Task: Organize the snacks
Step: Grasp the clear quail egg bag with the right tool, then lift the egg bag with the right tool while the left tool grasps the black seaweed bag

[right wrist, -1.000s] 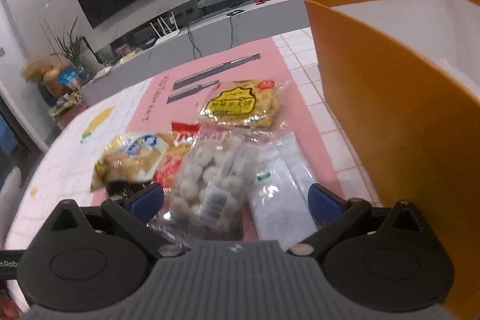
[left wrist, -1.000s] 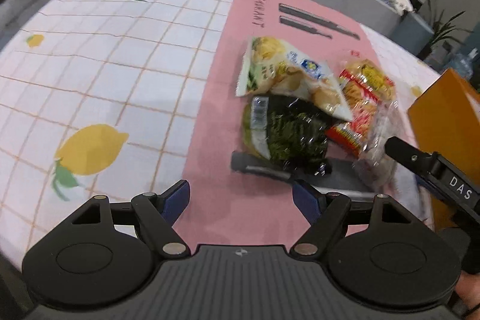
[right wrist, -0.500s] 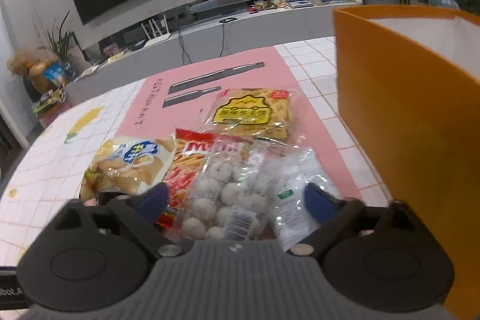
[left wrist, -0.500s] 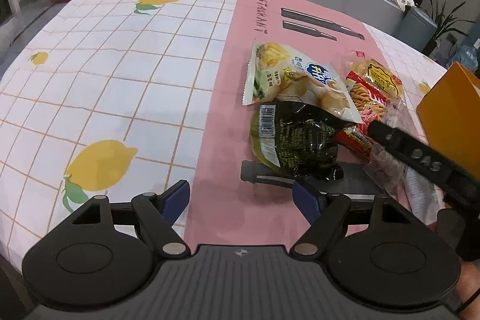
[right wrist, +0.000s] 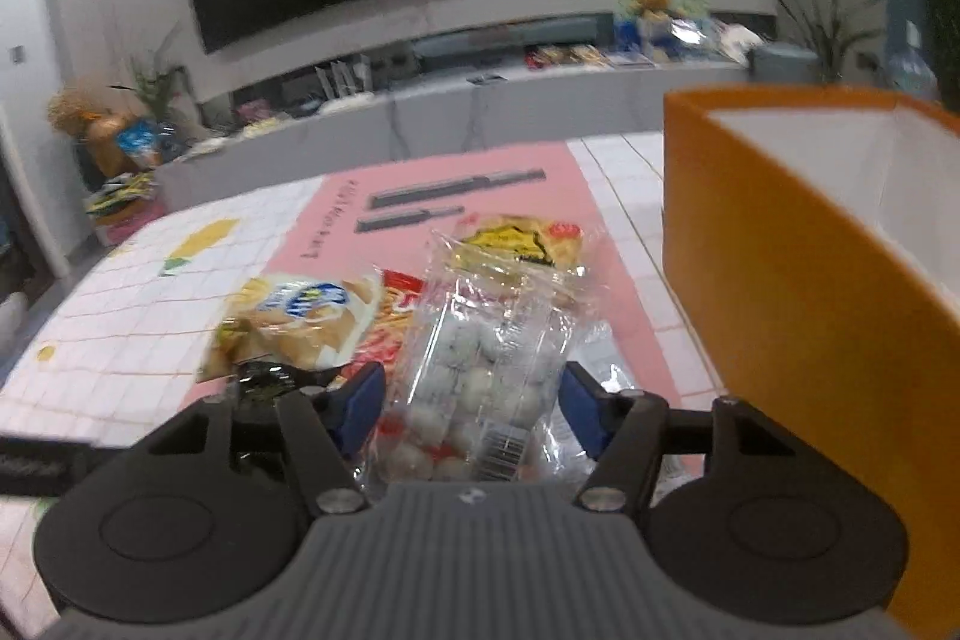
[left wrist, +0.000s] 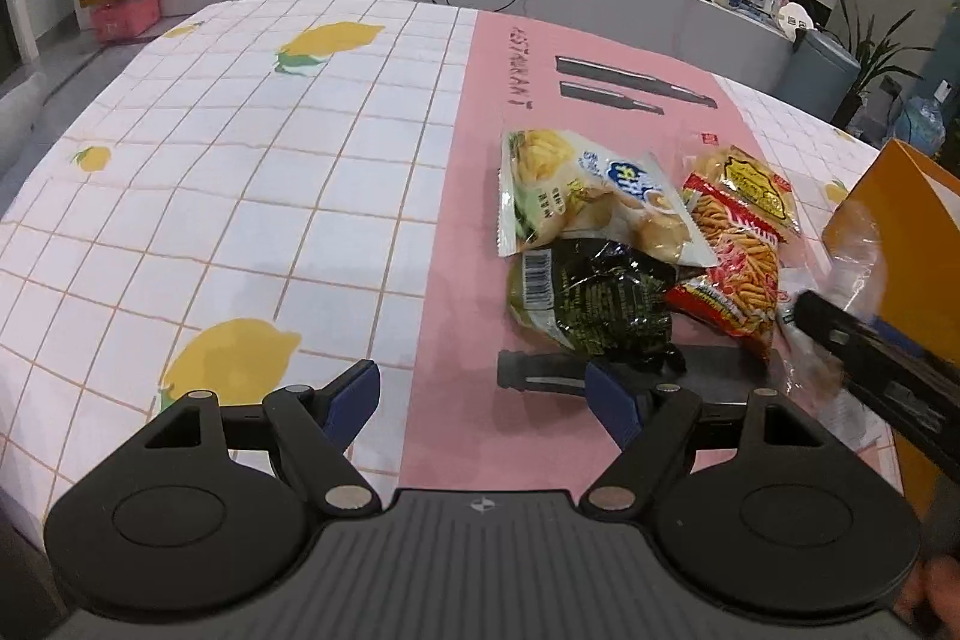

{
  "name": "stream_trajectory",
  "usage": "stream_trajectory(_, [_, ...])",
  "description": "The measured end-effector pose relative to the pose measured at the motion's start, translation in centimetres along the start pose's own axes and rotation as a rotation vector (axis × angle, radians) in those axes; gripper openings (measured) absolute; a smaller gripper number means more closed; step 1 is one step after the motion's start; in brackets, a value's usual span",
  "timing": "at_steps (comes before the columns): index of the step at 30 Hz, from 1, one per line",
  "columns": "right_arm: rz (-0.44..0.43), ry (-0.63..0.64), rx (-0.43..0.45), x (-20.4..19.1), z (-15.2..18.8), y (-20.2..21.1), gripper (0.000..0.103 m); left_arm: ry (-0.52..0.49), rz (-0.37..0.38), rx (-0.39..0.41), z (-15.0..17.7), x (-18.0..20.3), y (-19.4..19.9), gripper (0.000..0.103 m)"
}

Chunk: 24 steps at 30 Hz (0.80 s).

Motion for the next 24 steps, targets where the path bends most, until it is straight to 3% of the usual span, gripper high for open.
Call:
stream_trajectory(6, [-0.102,0.031,-0.009,0.6,-0.6,3.4,0.062,0.035,-0.002,0.012,0.3,-0.9,-0.1,0.091])
stream_trajectory(11, [-0.166,0.105,-0.068,0.2,0.3,5.0,0.061,0.064,0.020,0.049,-0.1,-0.6,0.2,0.091])
stream_trajectory(16, [-0.204,0.163,-0.061,-0.6,0.9,6.1,0.060,-0.007,0.028,0.113,-0.4,1.1,0.1,0.091])
stream_trajectory(24, [-0.225,0.116,-0.104,-0.9,0.5,6.2,0.060,-0.058,0.039,0.140,-1.1,3.0,-1.4,0.091])
Point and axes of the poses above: each gripper's, at about its wrist camera, not at the fingertips, and y roughly against the way its jaws point, x to its right, z to its underside, the point moved 3 cm from there along -y, roughly the way its jaws point, and after that the axes turned 15 degrees about x, right-handed, at the moved point
